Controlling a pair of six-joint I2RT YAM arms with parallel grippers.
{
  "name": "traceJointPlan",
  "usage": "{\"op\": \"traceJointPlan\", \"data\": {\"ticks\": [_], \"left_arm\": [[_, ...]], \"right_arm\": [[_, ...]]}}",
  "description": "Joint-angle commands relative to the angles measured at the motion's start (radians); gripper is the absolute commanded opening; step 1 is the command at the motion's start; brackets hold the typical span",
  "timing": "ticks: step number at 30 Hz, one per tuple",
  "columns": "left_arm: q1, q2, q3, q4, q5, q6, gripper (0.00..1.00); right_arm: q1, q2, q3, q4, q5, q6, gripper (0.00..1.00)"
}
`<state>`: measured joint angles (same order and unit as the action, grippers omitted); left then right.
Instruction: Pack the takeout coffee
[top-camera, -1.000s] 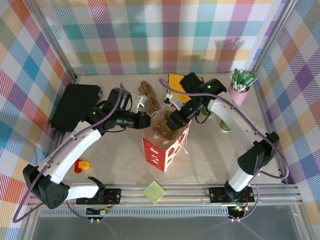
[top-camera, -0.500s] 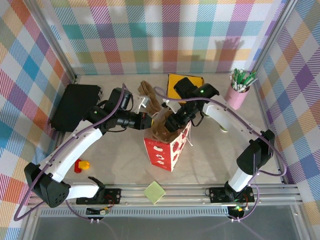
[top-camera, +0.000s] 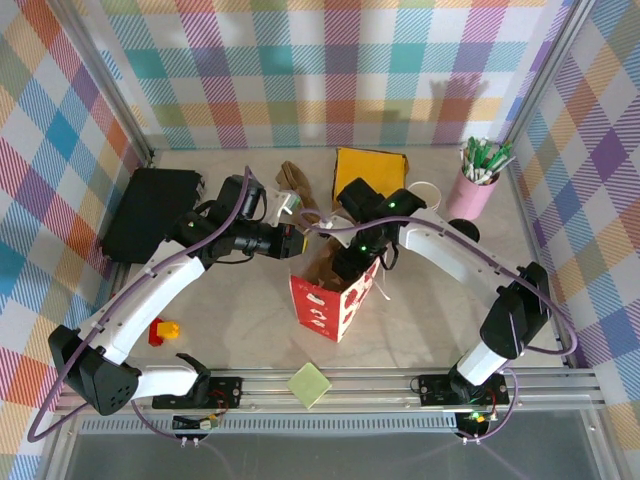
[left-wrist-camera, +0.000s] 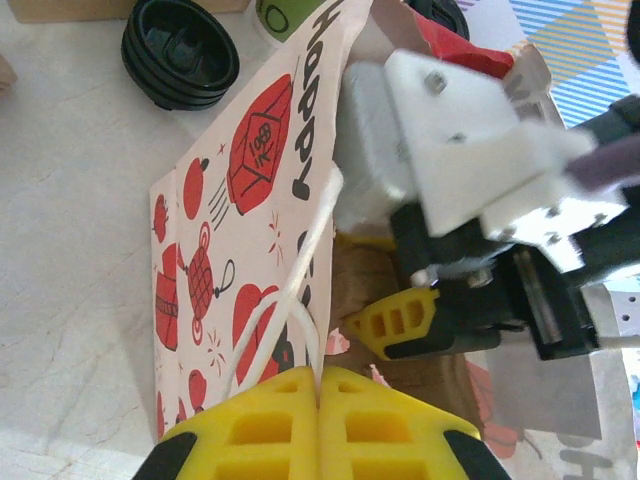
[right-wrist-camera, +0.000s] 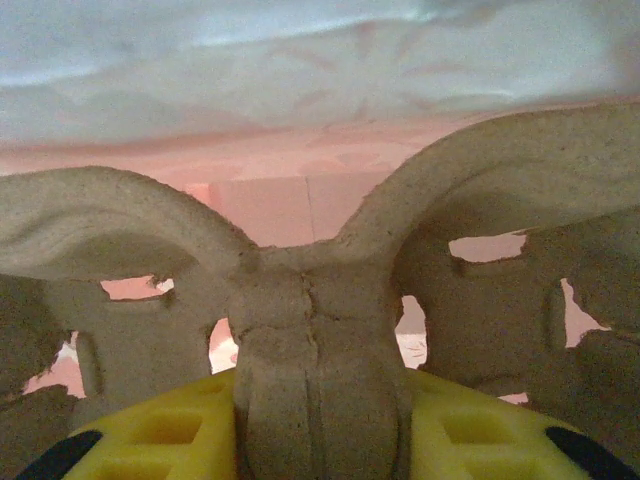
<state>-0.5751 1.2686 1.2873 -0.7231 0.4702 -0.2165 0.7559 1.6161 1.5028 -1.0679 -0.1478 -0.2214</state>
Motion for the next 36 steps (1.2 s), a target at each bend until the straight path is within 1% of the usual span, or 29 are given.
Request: {"op": "traceJointPlan", "data": {"ticks": [1, 7, 14, 20, 27, 33, 36], "left_arm": [[-0.006, -0.007, 0.004, 0.028, 0.002, -0.013, 0.00], [-0.006, -0.009, -0.007, 0.046, -0.035, -0.036, 0.00], [-0.006, -0.009, 0.011, 0.039, -0.049, -0.040, 0.00], [-0.006, 0.003, 0.011, 0.036, -0.036, -0.034, 0.00], [-0.006, 0.003, 0.000, 0.047, -0.037, -0.035, 0.00], [-0.006, 0.011, 0.001, 0.054, -0.036, -0.040, 0.00], [-0.006, 0.012, 0.004, 0.056, -0.039, -0.041, 0.00]], "right_arm": [[0.021, -0.011, -0.027, 0.043, 0.044, -0.045, 0.38], [0.035, -0.004, -0.078, 0.080, 0.060, -0.056, 0.39], [0.048, -0.001, -0.144, 0.127, 0.083, -0.073, 0.41], [0.058, 0.068, -0.107, 0.071, 0.111, -0.044, 0.43], [0.070, 0.113, -0.089, 0.054, 0.129, -0.030, 0.48], [0.078, 0.133, -0.101, 0.079, 0.145, -0.026, 0.49], [0.080, 0.150, -0.100, 0.084, 0.156, -0.021, 0.51]]}}
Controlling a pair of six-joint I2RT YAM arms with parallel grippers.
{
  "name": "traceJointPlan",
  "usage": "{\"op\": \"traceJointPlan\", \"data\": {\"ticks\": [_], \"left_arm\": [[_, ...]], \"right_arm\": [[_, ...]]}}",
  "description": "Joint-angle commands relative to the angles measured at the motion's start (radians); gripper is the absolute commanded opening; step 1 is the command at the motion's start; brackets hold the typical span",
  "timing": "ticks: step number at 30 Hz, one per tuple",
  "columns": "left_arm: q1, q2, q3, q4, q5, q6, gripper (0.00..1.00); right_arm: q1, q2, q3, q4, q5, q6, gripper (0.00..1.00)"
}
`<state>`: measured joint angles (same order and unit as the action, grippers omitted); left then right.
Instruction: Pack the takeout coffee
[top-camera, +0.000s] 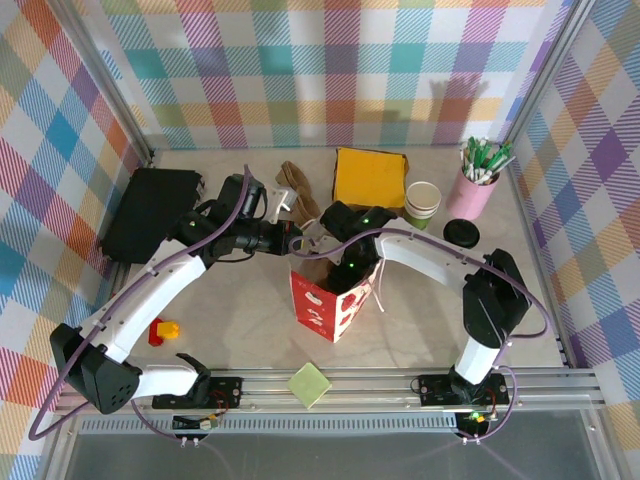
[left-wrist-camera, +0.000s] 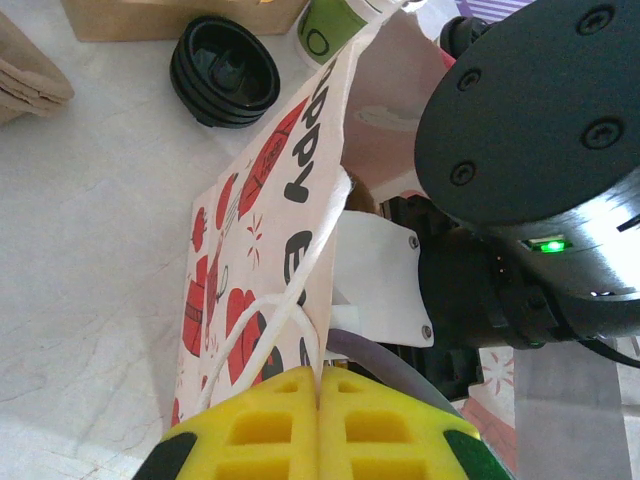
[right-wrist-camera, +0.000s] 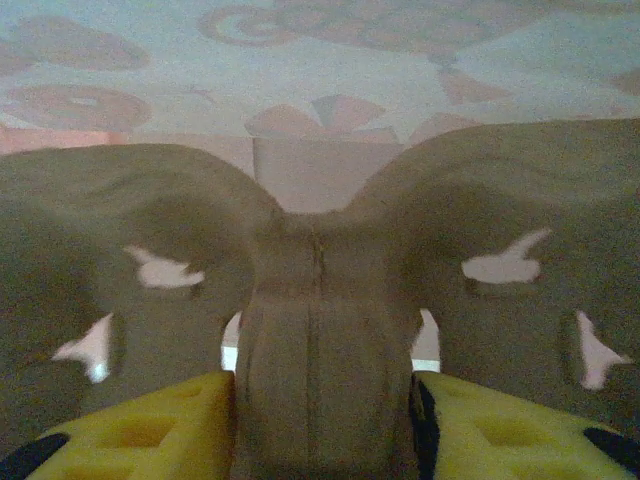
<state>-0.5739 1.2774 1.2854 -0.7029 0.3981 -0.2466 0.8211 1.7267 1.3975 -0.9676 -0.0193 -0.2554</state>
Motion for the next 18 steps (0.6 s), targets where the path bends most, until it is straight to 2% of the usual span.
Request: {"op": "traceJointPlan", "data": {"ticks": [1, 10, 18], "left_arm": [[-0.007, 0.005, 0.006, 0.034, 0.031, -0.011, 0.00], [-0.007, 0.010, 0.004, 0.028, 0.015, -0.015, 0.00], [-0.007, 0.011, 0.015, 0.006, -0.008, -0.017, 0.00]], "right_arm": [[0.016, 0.046, 0.005, -0.015, 0.027, 0.013, 0.51], [0.023, 0.060, 0.003, -0.023, 0.034, 0.010, 0.59], [0.024, -0.042, 0.071, -0.074, 0.033, 0.018, 0.75]]}}
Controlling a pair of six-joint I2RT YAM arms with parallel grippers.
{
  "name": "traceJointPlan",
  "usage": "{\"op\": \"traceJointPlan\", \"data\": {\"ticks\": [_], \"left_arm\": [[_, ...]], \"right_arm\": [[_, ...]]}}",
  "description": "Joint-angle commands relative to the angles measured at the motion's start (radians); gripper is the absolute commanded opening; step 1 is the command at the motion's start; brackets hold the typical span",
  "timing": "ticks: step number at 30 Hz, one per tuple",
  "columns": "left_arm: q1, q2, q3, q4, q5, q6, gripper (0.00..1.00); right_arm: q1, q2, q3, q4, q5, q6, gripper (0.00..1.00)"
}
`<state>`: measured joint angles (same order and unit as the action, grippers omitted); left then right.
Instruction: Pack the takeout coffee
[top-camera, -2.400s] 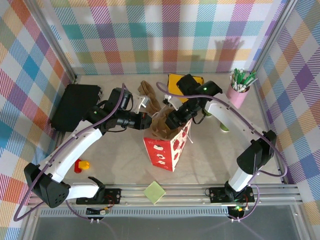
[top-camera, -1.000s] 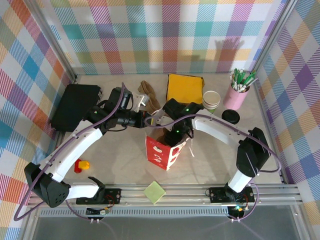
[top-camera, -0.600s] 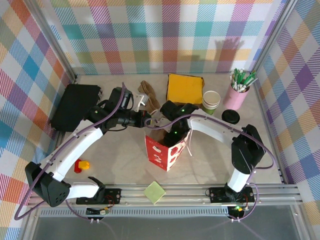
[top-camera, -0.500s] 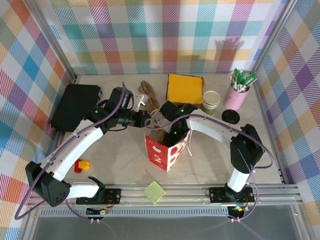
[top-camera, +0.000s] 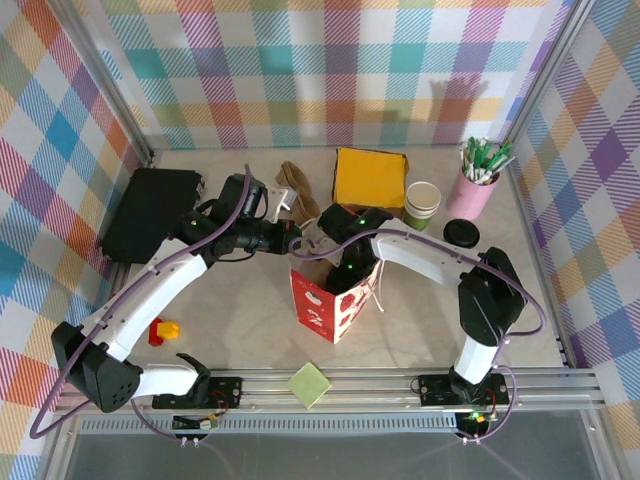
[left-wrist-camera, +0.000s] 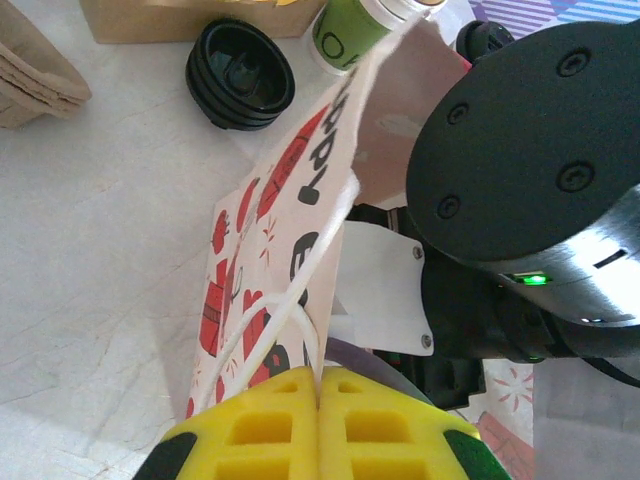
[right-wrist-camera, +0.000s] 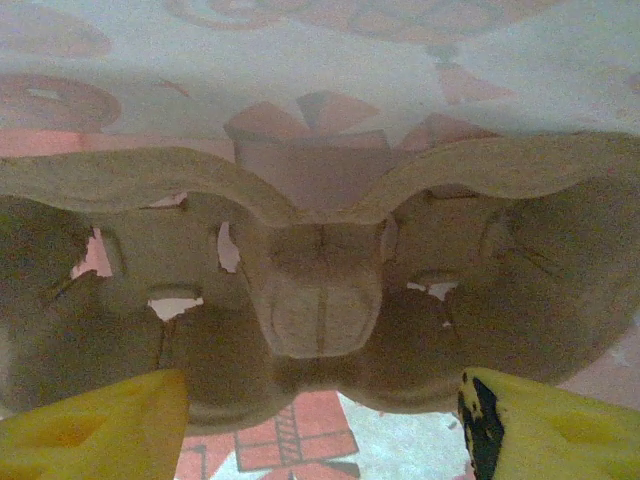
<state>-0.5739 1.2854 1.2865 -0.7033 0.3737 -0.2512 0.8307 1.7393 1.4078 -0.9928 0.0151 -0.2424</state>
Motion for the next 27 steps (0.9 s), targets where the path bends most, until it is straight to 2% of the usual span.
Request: {"op": "traceJointPlan", "data": {"ticks": [1, 7, 14, 19, 22, 27], "left_arm": [[-0.007, 0.001, 0.012, 0.003, 0.011, -0.013, 0.00], [-0.009, -0.009, 0.003, -0.011, -0.012, -0.025, 0.00], [-0.011, -0.035, 0.003, -0.028, -0.095, -0.088, 0.00], [-0.018, -0.057, -0.006, -0.036, -0.207, -0.218, 0.00], [-0.034, -0.074, -0.022, -0.025, -0.279, -0.292, 0.00], [-0.075, -0.103, -0.046, -0.010, -0.376, -0.402, 0.00]], "right_arm": [[0.015, -0.071, 0.076, -0.062, 0.000, 0.007, 0.76], [0.014, -0.171, 0.157, -0.106, -0.009, 0.030, 0.84], [0.015, -0.248, 0.259, -0.113, -0.070, 0.124, 0.84], [0.013, -0.318, 0.341, -0.105, -0.041, 0.315, 0.86], [0.011, -0.359, 0.375, -0.111, -0.016, 0.408, 0.90], [-0.006, -0.450, 0.357, -0.122, 0.092, 0.548, 0.93]]}}
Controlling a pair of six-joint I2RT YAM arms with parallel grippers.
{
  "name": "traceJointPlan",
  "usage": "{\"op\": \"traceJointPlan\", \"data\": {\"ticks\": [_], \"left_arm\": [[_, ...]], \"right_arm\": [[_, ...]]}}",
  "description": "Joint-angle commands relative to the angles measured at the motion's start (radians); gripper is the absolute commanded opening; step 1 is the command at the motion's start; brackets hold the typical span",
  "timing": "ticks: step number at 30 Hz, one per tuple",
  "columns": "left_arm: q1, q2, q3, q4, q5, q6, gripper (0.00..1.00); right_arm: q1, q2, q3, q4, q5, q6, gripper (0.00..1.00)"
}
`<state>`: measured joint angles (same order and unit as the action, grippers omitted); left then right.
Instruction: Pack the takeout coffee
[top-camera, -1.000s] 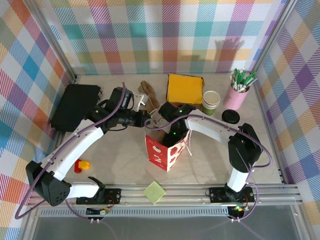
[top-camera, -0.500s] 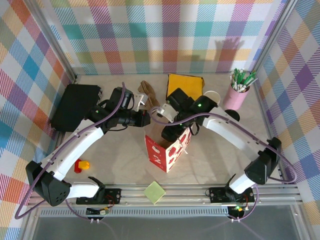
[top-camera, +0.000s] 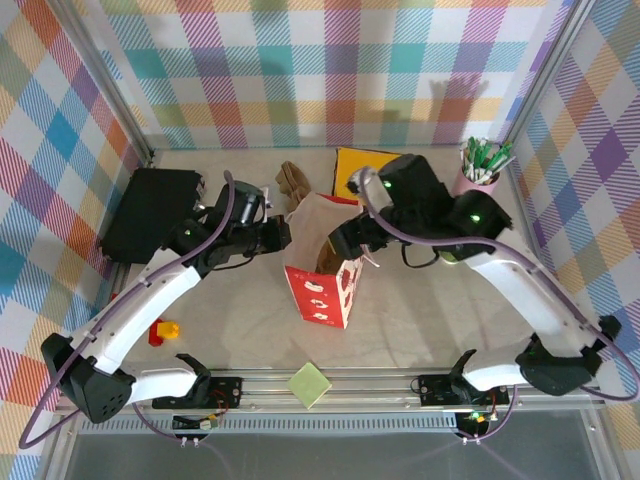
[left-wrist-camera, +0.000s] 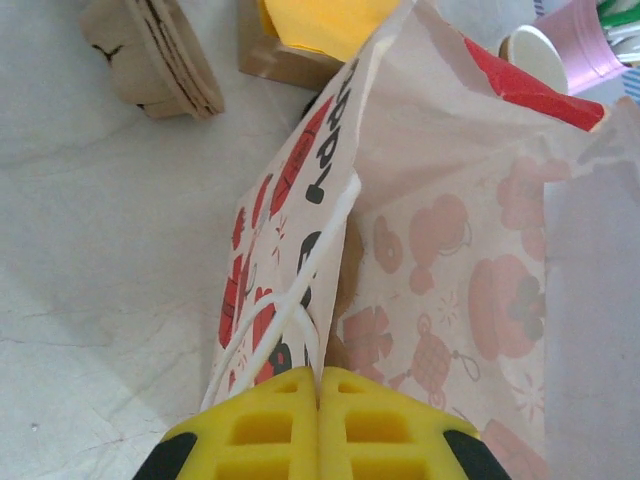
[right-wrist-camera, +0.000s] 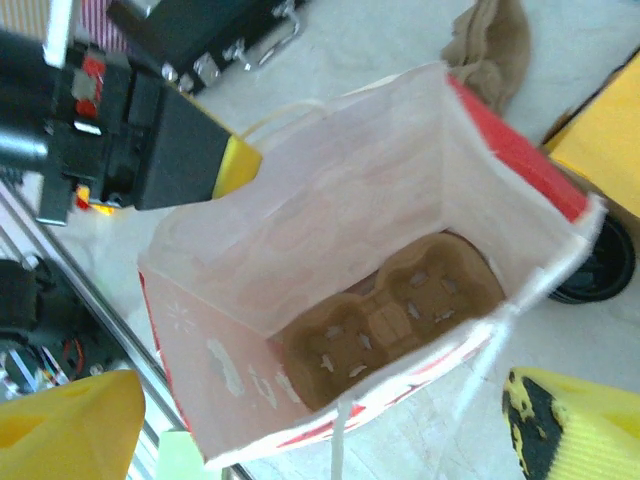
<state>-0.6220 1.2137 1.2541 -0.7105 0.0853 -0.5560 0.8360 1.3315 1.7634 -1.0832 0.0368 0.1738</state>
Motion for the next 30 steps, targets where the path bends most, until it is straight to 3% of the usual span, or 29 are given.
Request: {"op": "traceJointPlan", "data": {"ticks": [1, 3, 7, 9, 16, 18, 26, 30], "left_arm": [[-0.036, -0.035, -0.013, 0.003, -0.098, -0.109, 0.00], [-0.049, -0.044, -0.005, -0.002, -0.124, -0.130, 0.03], [-0.067, -0.054, 0.039, -0.035, -0.139, -0.141, 0.36], [-0.067, -0.060, 0.058, -0.056, -0.153, -0.138, 0.47], [-0.059, -0.040, 0.174, -0.130, -0.225, 0.005, 0.77], [-0.030, -0.027, 0.191, -0.122, -0.209, 0.061, 0.82], [0.164, 0.037, 0.219, -0.020, 0.048, 0.310, 0.88], [0.192, 0.026, 0.199, 0.013, 0.111, 0.361, 0.92]], "right_arm": [[-0.016, -0.064, -0.011, -0.032, 0.097, 0.151, 0.93], [-0.031, -0.103, -0.041, -0.030, 0.126, 0.176, 0.95], [-0.088, -0.164, -0.087, -0.045, 0.133, 0.207, 0.96], [-0.122, -0.197, -0.126, -0.043, 0.142, 0.215, 0.97], [-0.346, -0.270, -0.269, -0.054, 0.134, 0.230, 0.97], [-0.386, -0.277, -0.308, -0.045, 0.154, 0.236, 0.99], [-0.499, -0.277, -0.433, 0.087, 0.176, 0.228, 0.99], [-0.503, -0.322, -0.493, 0.137, 0.182, 0.261, 0.99]]}}
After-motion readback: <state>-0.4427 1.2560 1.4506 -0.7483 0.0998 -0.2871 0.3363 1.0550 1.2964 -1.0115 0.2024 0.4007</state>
